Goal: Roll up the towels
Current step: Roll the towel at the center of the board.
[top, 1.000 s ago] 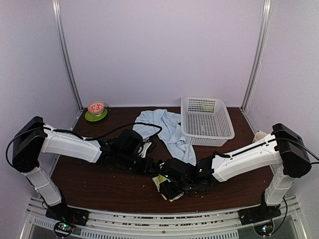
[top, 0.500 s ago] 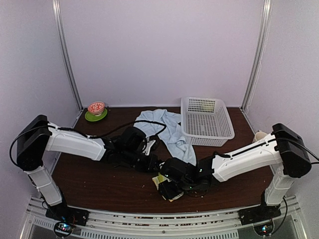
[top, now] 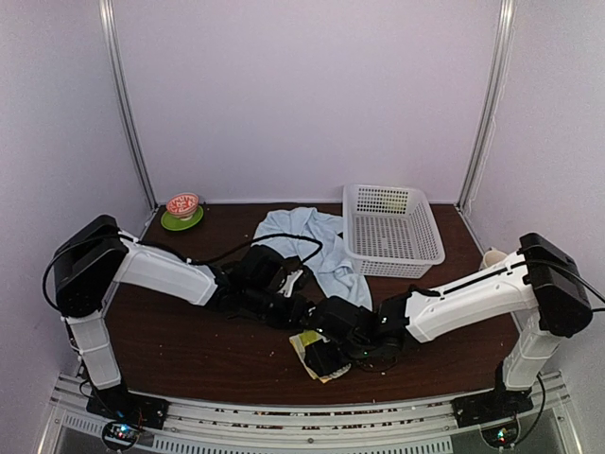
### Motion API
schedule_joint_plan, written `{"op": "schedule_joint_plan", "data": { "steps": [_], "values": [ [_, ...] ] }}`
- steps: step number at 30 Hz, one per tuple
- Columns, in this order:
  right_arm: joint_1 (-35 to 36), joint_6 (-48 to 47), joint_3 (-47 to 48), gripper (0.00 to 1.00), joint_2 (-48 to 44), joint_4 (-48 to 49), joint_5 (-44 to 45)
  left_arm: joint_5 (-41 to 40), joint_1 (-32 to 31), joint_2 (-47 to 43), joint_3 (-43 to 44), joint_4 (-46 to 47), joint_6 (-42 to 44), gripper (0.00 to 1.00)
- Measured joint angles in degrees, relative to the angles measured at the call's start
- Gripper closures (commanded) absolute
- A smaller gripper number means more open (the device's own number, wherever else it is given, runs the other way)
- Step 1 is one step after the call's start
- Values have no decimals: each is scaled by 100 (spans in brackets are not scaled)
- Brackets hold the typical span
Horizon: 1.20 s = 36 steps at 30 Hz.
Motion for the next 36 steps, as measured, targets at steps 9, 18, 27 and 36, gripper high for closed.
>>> {"op": "schedule_joint_plan", "data": {
  "steps": [9,18,27,36],
  "values": [
    [13,-225,-57,44,-9,138,-66,-109,0,-190,-321,92,-74,100],
    [11,-238,-4,40,39,105,-116,-96,2,-188,-321,98,-79,100],
    [13,-278,20,31,-24,39,-168,-94,31,-149,-509,247,-76,100],
    [50,-352,94,31,-328,-116,-229,-96,39,94,-629,254,-72,100]
  ]
}}
